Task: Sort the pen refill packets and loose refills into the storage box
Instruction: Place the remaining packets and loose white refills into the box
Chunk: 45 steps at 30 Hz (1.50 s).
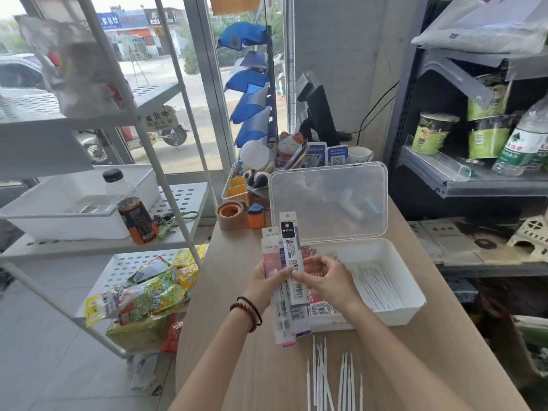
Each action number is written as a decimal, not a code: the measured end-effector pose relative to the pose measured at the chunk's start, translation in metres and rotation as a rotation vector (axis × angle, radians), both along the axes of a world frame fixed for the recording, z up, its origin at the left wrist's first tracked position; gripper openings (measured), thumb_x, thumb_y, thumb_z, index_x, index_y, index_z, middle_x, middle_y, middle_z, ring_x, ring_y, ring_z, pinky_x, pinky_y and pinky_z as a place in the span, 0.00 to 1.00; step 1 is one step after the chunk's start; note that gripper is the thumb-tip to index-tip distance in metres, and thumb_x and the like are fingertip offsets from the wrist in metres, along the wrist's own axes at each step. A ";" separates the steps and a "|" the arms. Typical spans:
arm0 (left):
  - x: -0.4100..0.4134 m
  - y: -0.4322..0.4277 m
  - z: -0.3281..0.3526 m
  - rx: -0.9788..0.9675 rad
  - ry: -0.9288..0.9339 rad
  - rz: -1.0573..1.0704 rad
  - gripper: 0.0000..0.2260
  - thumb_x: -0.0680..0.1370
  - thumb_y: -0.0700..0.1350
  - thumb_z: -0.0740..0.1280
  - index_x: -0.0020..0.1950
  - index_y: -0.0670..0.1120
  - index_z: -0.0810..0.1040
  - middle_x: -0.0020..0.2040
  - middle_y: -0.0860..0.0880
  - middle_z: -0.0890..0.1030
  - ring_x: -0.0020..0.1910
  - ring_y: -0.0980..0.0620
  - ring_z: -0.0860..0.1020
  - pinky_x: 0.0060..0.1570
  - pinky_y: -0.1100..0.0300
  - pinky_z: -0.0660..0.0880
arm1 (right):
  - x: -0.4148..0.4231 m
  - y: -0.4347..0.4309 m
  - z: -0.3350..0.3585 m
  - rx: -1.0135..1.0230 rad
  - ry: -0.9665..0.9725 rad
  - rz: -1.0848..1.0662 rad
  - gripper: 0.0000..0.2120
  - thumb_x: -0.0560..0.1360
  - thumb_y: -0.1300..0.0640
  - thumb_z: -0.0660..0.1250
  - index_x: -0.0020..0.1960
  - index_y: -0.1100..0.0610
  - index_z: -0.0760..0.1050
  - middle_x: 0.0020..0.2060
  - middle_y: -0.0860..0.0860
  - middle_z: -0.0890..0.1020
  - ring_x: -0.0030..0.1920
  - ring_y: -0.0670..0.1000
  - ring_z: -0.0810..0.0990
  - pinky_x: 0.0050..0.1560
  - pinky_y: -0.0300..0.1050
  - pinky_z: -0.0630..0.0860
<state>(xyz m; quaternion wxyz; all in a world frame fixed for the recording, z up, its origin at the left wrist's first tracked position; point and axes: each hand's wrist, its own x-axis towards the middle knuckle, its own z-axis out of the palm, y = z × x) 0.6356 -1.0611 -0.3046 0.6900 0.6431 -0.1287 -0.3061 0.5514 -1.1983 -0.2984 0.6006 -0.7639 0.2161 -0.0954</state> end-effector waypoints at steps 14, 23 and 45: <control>0.000 0.019 -0.014 0.112 -0.038 0.130 0.13 0.73 0.40 0.70 0.57 0.43 0.74 0.49 0.42 0.82 0.43 0.47 0.81 0.42 0.56 0.79 | 0.013 0.012 0.003 0.005 0.129 0.125 0.15 0.68 0.51 0.77 0.53 0.50 0.78 0.44 0.47 0.84 0.35 0.44 0.81 0.34 0.37 0.78; 0.005 0.033 -0.004 0.127 -0.070 0.115 0.12 0.74 0.40 0.70 0.56 0.45 0.74 0.45 0.47 0.82 0.38 0.53 0.83 0.36 0.61 0.80 | 0.008 0.002 -0.003 0.134 0.113 0.024 0.14 0.70 0.57 0.76 0.54 0.54 0.78 0.47 0.49 0.84 0.42 0.46 0.83 0.32 0.36 0.76; 0.007 0.051 0.006 0.226 0.042 0.112 0.10 0.73 0.44 0.72 0.52 0.45 0.78 0.45 0.44 0.84 0.44 0.44 0.82 0.56 0.43 0.76 | 0.008 -0.007 -0.012 -0.163 0.146 0.200 0.18 0.70 0.44 0.74 0.56 0.51 0.79 0.48 0.49 0.83 0.43 0.47 0.82 0.42 0.41 0.82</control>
